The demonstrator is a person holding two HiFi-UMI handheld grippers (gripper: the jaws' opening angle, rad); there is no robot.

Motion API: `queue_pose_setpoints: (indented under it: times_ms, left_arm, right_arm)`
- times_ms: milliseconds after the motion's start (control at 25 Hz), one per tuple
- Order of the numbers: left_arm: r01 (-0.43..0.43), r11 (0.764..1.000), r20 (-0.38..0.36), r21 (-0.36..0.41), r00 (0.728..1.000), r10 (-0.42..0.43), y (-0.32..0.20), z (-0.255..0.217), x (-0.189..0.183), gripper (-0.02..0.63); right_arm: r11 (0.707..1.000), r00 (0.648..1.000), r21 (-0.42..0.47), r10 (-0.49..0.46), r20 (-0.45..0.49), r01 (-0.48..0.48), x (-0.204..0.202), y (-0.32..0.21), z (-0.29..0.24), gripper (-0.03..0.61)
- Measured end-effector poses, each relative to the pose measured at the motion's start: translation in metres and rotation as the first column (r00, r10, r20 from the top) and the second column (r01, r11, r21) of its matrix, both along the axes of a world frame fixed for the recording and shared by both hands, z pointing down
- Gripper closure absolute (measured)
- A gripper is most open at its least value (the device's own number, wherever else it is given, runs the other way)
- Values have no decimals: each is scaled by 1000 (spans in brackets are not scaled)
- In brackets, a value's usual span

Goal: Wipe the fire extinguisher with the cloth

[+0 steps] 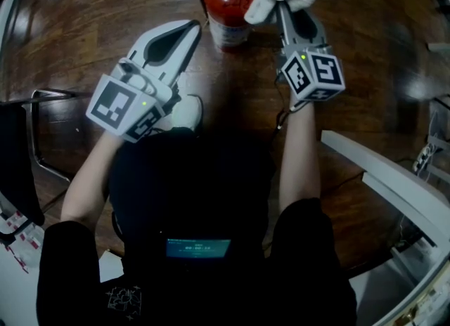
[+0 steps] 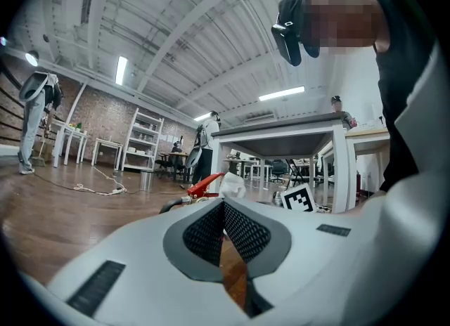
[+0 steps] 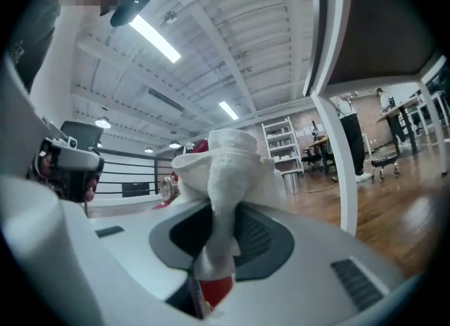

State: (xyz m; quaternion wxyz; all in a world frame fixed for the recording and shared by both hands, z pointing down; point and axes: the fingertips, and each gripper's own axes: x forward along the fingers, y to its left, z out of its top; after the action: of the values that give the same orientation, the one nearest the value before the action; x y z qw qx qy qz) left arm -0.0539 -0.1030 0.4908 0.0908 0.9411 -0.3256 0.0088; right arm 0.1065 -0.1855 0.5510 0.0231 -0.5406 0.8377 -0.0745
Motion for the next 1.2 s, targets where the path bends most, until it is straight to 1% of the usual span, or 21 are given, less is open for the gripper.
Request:
queue_pose_setpoints:
  times_ms: [160,280,440,520,640,760,800,880,1040,1120,1200]
  left_arm:
    - [-2,1000,3,-3,1000,2,1,1,0,612]
    - [1,1000,6,-5,1000,0,1,2,-1,612]
    - [-2,1000,3,-8,1000,2,1,3,-1,612]
    - [-4,1000,-1,-7,1000,4,1,2,1,612]
    - [-7,1000,-2,-4,1000,7,2,0,1,612]
    - [-5,1000,-6,-3,1000,5,2,-1,2,612]
    - [-4,1000,-8,-4,1000,4,2,-2,1,612]
    - [-1,1000,-10,-5,1000,1,2,-3,0,612]
    - [-5,1000,-2,0,1000,5,3,-1,0,611]
    - [-2,1000,-2,1,1000,2,3,-1,-2,612]
    - [1,1000,-7,0,1000,-1,3,-1,-3,612]
  right_arm:
    - [998,1000,-58,13,10,-12,-6,-10,29,481]
    - [994,999,-104,48,26,-45,1,-20,51,482]
    - [973,998,-220,61,-20,-63,6,-33,102,482]
    - [950,998,-306,53,-39,-63,5,-35,139,483]
    - [895,997,-443,28,-67,-54,0,-25,197,483]
    - [847,995,-530,-11,-97,-42,-5,-9,236,483]
    - [836,994,-547,-23,-102,-37,-7,-4,245,483]
    - [823,993,-567,-38,-114,-34,-10,2,255,483]
    - [811,992,-584,-50,-119,-30,-12,8,263,483]
    - [817,992,-576,-46,-120,-32,-10,9,261,483]
    - [839,995,-543,-18,-95,-37,-2,9,248,482]
